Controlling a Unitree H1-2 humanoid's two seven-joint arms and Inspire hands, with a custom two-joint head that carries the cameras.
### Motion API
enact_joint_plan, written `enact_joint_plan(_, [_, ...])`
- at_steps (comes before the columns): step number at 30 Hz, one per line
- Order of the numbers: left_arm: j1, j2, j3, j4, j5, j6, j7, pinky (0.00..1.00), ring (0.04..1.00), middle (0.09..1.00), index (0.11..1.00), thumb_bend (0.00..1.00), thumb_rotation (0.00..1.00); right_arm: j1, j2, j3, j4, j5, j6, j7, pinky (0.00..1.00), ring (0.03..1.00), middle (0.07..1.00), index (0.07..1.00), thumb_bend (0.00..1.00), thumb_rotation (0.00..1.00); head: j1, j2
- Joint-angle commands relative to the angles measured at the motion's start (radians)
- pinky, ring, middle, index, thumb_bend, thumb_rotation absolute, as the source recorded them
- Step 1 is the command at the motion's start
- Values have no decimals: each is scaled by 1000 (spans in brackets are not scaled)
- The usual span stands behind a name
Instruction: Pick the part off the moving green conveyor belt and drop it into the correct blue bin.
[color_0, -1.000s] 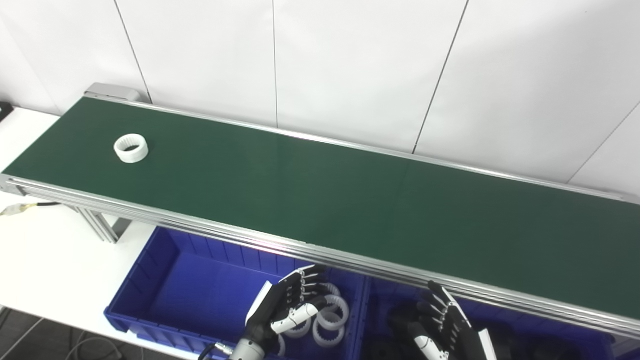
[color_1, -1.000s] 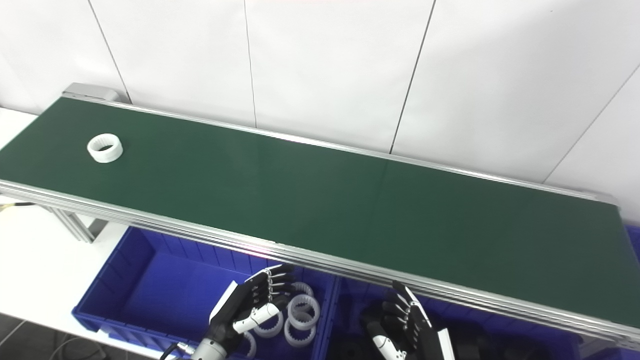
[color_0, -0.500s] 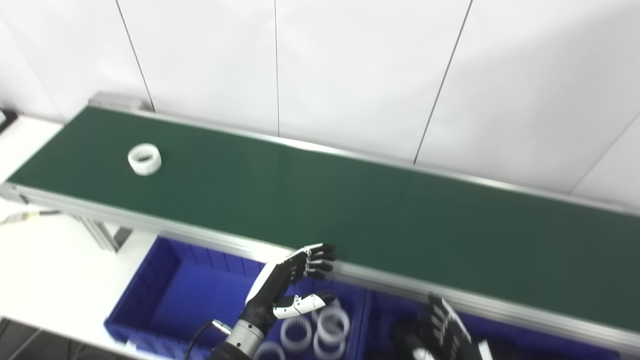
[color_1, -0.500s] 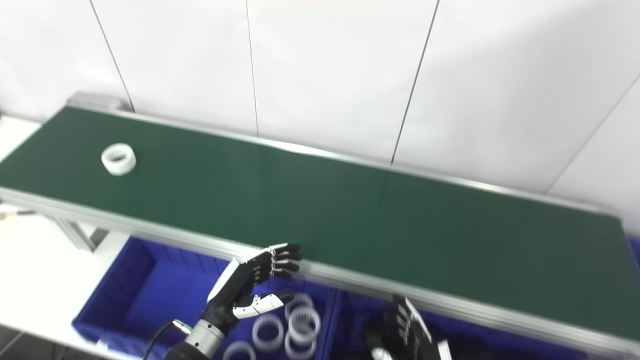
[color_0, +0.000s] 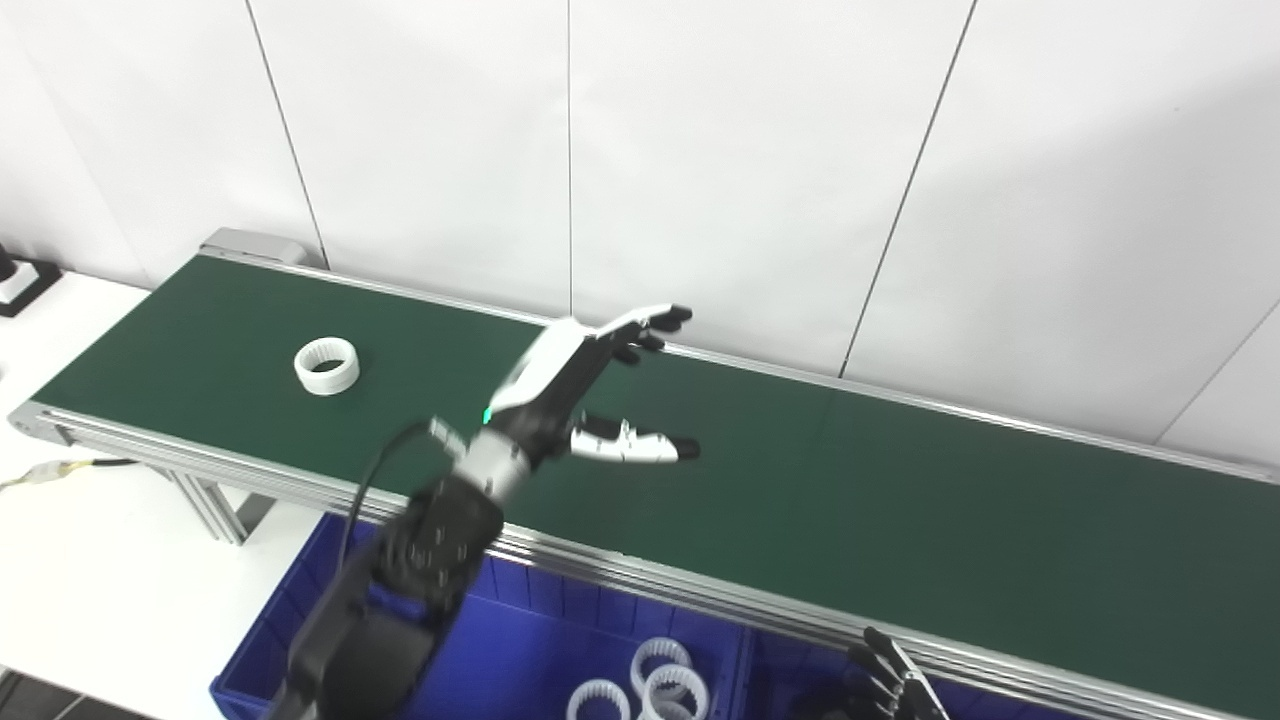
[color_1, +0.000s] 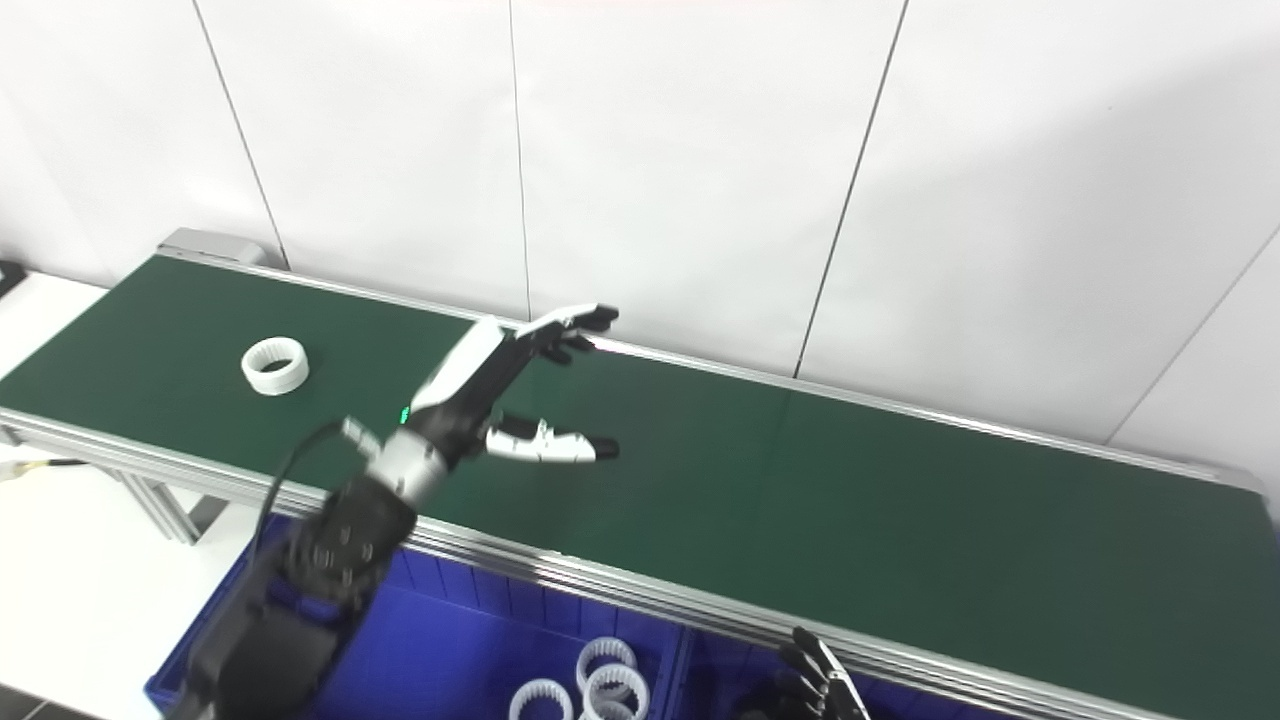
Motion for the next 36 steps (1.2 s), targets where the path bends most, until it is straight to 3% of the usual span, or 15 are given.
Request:
enact_joint_plan(1, [-83, 36, -17, -15, 34, 46, -35, 691, 827, 879, 862, 782, 299, -18, 9, -6, -9, 5, -64, -12, 749, 806, 844, 894, 393, 406, 2, 1])
enact_joint_plan(4, [-156, 79, -51, 38, 59, 106, -98, 701, 831, 873, 832, 824, 288, -19, 10, -9, -7, 7, -61, -11, 756, 811, 849, 899, 395, 409, 0, 1])
enact_joint_plan(9, [-203, 114, -101, 125, 77, 118, -137, 729, 829, 880, 831, 828, 271, -17, 10, -11, -10, 12, -62, -6, 761, 816, 854, 904, 392, 410, 3, 4])
enact_joint_plan(13, [-239, 135, -141, 212, 90, 120, -166, 728, 814, 886, 818, 897, 103, -17, 9, -12, -11, 16, -67, -3, 758, 816, 854, 900, 389, 389, 5, 3])
enact_joint_plan(16, [-263, 150, -168, 287, 104, 123, -184, 762, 832, 895, 815, 917, 81, -15, 10, -13, -12, 21, -65, -2, 763, 818, 853, 899, 395, 390, 4, 2])
enact_joint_plan(22, [-280, 173, -205, 394, 113, 90, -179, 825, 880, 904, 824, 961, 71, -7, 10, -11, -25, 13, -56, -5, 754, 810, 848, 900, 404, 427, -4, -3])
enact_joint_plan(36, [-272, 210, -267, 472, 157, 61, -162, 789, 866, 901, 832, 936, 15, 7, 20, -3, -51, -5, -49, -8, 745, 807, 843, 898, 401, 383, -31, 5])
